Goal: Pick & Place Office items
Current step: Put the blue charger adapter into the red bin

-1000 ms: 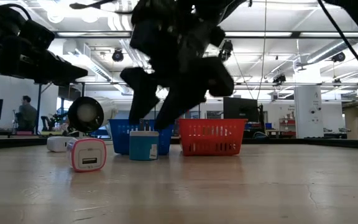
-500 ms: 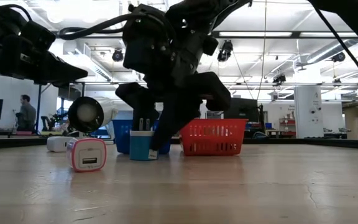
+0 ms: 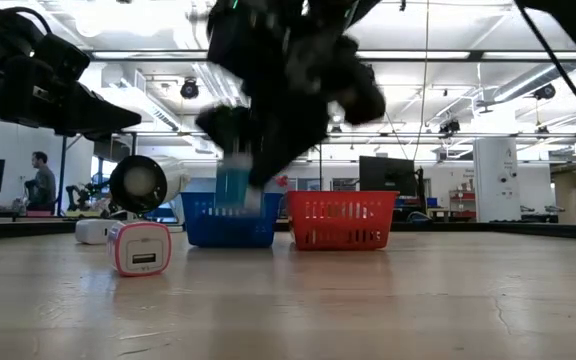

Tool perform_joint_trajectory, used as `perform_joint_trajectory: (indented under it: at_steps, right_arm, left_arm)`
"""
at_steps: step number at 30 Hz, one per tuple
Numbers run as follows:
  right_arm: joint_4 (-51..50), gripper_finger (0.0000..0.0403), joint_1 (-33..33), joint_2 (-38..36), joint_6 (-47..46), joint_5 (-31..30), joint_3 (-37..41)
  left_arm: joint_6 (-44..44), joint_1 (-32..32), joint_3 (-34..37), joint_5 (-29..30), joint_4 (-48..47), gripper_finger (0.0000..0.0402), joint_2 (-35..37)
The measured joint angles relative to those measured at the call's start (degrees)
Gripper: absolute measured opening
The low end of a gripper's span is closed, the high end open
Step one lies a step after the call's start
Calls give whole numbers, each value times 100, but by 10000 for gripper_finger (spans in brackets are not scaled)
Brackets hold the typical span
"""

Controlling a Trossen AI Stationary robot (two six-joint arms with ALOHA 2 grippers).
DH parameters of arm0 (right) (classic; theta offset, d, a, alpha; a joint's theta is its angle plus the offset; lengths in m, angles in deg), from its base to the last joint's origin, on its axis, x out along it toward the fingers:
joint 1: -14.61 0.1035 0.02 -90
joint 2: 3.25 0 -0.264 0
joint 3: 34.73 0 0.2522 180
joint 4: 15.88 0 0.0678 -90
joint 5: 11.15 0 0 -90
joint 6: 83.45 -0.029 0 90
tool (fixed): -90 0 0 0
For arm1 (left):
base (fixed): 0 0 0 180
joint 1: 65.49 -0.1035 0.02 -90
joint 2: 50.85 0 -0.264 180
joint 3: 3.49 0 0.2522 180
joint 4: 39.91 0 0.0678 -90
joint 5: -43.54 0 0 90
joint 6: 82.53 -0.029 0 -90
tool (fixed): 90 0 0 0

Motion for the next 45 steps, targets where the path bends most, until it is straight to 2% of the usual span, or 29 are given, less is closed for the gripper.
perform_joint_trajectory:
  at_steps: [5, 11, 16, 19, 22, 27, 30, 36, 40, 45]
  right_arm:
    - [180, 138, 109, -689, -268, 83, 283]
    - [1275, 138, 92, -2089, -747, 116, 1218]
    - [2649, 138, -93, -3424, -1316, 10, 2458]
    - [3335, 138, -220, -4198, -1618, -405, 3282]
    - [4032, 138, -320, -4847, -1833, -525, 4182]
    - [5910, 138, -335, -5569, -1927, -864, 5886]
    - [6596, 138, -418, -5877, -2271, -1395, 6601]
    - [6561, 138, -496, -6439, -2816, -3006, 7589]
    - [6119, 138, -848, -6664, -3161, -3150, 7658]
    - [5973, 138, -1108, -6294, -3448, -3115, 7569]
  left_arm:
    - [2, 0, 0, 11, 0, 12, 0]
    - [-22, -2, 0, 12, 63, 12, 17]
    - [-5, -2, 0, 14, 70, 12, 15]
    - [6, -2, 0, 14, 73, 12, 15]
    - [10, -3, 0, 16, 79, 12, 13]
    - [32, -4, 0, 18, 112, 12, 13]
    - [41, -7, 0, 31, 113, 12, 13]
    - [41, -7, 0, 29, 111, 12, 11]
    - [41, -7, 0, 29, 113, 12, 11]
    - [39, -7, 0, 72, 112, 12, 11]
